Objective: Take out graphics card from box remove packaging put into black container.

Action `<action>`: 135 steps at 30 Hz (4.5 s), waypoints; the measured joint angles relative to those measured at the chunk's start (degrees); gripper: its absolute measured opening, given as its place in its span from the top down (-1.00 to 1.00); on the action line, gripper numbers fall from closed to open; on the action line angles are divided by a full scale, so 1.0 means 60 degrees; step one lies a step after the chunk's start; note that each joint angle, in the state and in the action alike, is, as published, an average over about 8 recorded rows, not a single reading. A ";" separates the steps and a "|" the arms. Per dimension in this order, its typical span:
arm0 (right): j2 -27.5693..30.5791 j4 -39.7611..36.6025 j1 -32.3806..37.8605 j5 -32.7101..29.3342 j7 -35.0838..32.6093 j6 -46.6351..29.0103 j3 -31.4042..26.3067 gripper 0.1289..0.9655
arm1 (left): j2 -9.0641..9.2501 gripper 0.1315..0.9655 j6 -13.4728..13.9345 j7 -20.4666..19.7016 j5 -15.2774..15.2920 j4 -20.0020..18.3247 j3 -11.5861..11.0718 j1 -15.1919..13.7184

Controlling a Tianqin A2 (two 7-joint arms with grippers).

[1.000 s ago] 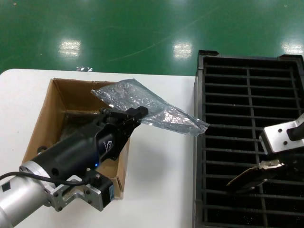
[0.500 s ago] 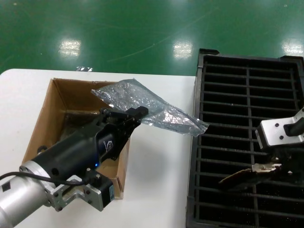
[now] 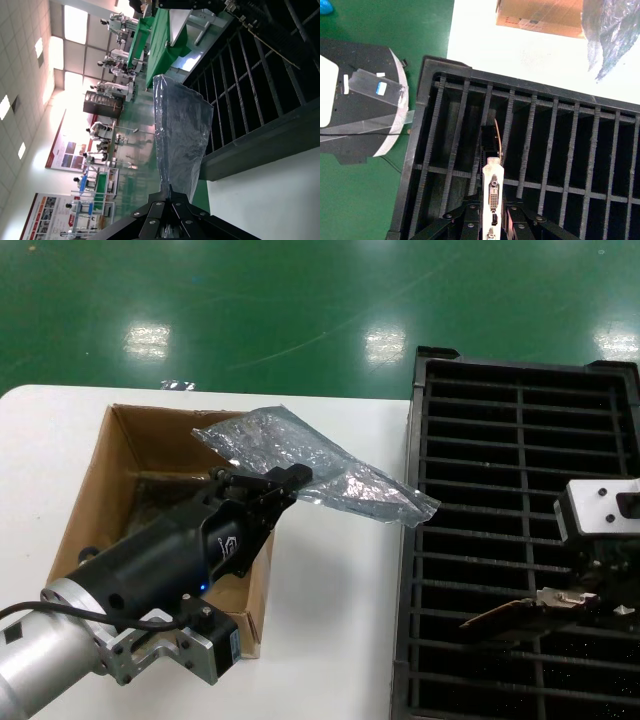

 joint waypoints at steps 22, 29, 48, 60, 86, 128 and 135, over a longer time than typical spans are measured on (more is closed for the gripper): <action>-0.0331 0.0501 -0.0044 -0.0338 -0.0216 0.0000 0.0000 0.66 | 0.0000 0.98 0.0000 0.0000 0.0000 0.0000 0.0000 0.0000; -0.0288 0.0680 0.0045 -0.0213 -0.0131 0.0000 0.0000 0.50 | 0.0000 0.98 0.0000 0.0000 0.0000 0.0000 0.0000 0.0000; -0.0026 0.0930 0.0160 -0.0307 -0.0030 0.0012 0.0016 -0.42 | 0.0217 0.98 0.0307 -0.0705 0.0454 -0.0067 -0.0172 0.0053; -0.0027 0.0930 0.0157 -0.0308 -0.0033 0.0011 0.0019 -0.87 | 0.2921 0.98 0.3741 -0.5093 0.2231 -0.0554 -0.2253 0.0137; -0.0027 0.0929 0.0159 -0.0307 -0.0034 0.0010 0.0017 -1.00 | 0.7085 0.98 0.6222 -1.3653 0.7780 0.0265 -0.3651 0.0579; -0.0033 0.0928 0.0132 -0.0301 -0.0044 0.0040 0.0038 -1.00 | 0.4174 -0.32 0.1342 -0.6146 0.7338 -0.1043 -0.1572 -0.0622; -0.0226 0.0870 -0.0490 -0.0100 -0.0319 0.0658 0.0502 -1.00 | 0.4284 -0.62 0.1082 -0.5598 0.7286 -0.0866 -0.1676 -0.0346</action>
